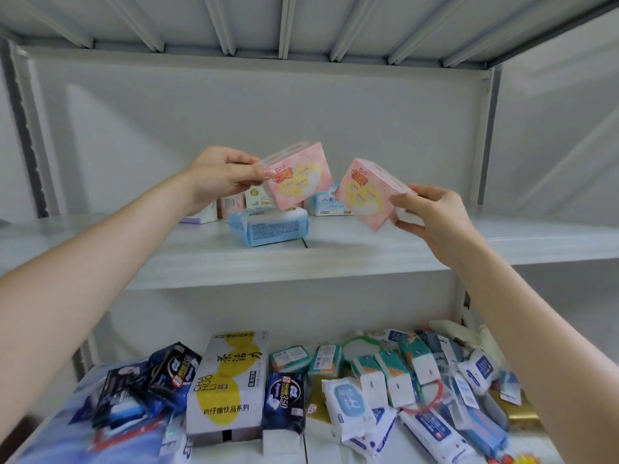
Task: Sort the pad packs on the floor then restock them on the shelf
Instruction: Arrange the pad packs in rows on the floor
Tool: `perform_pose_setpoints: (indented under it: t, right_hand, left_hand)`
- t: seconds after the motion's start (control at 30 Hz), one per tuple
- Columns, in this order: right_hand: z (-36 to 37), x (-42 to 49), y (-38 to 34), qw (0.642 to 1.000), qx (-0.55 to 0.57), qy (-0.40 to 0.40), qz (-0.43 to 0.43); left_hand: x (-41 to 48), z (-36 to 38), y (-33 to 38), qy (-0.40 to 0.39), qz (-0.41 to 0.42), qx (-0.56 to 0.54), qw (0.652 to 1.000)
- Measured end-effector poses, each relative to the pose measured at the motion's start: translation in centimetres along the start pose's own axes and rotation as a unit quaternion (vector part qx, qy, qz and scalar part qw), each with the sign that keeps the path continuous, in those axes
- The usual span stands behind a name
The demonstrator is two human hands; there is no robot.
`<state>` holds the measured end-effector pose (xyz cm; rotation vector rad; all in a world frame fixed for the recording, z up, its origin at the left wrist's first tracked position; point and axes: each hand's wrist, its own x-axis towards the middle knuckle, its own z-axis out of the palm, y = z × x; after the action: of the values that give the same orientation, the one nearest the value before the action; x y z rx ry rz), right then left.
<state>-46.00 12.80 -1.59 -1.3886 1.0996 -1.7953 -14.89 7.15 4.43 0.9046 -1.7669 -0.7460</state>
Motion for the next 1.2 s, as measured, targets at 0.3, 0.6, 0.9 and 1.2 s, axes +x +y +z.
perform_pose_setpoints:
  t: [0.3, 0.6, 0.9, 1.2]
  right_hand:
    - [-1.2, -8.8, 0.1, 1.000, 0.003, -0.013, 0.018]
    - [-3.9, -16.7, 1.2, 0.996, 0.024, -0.077, 0.047]
    - [-7.1, -27.7, 4.6, 0.987, -0.031, -0.098, 0.125]
    - [-11.1, -38.2, 7.2, 0.979, -0.033, -0.085, 0.183]
  left_hand:
    - [-10.2, -0.5, 1.8, -0.013, -0.003, -0.024, 1.000]
    - [-21.4, 1.5, 1.6, 0.010, -0.058, -0.049, 0.997]
    - [-32.0, 6.3, -1.2, -0.021, -0.143, -0.037, 0.989]
    - [-40.2, 10.2, -3.9, -0.071, -0.200, -0.038, 0.976]
